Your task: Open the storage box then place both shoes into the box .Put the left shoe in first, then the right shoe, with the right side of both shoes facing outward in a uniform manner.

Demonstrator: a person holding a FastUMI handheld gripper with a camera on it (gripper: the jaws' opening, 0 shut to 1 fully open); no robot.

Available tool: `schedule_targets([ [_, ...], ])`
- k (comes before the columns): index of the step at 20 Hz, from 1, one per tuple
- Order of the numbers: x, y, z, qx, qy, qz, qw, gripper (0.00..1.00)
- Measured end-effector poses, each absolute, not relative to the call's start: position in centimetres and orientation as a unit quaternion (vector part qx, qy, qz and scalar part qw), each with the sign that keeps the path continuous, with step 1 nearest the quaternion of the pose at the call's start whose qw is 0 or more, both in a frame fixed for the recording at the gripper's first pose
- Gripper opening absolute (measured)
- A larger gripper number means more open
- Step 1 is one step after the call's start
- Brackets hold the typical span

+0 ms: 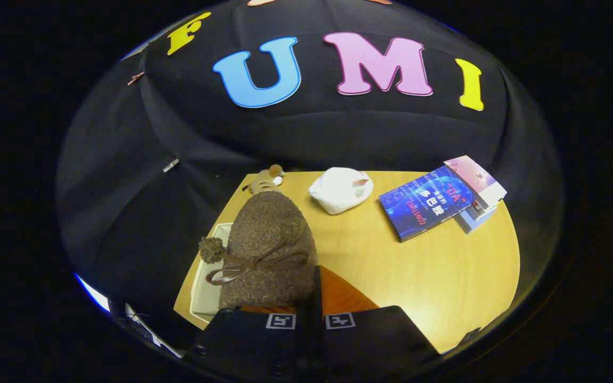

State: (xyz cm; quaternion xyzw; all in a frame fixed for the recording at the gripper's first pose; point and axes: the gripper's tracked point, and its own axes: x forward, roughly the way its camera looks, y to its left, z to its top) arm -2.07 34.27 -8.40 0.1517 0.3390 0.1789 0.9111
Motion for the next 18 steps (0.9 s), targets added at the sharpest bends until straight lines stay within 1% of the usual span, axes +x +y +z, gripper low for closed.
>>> schedule_targets([
  [3, -1.7, 38.6, -8.8, 0.134, 0.349, 0.178, 0.910, 0.06],
  [7, -0.5, 42.5, -11.7, 0.107, 0.369, 0.153, 0.911, 0.06],
  [12, -0.1, 44.7, -16.8, 0.071, 0.414, 0.109, 0.901, 0.06],
  [17, 0.5, 45.3, -19.9, 0.017, 0.425, 0.086, 0.901, 0.06],
  [18, 0.6, 45.3, -20.2, 0.012, 0.426, 0.085, 0.900, 0.07],
])
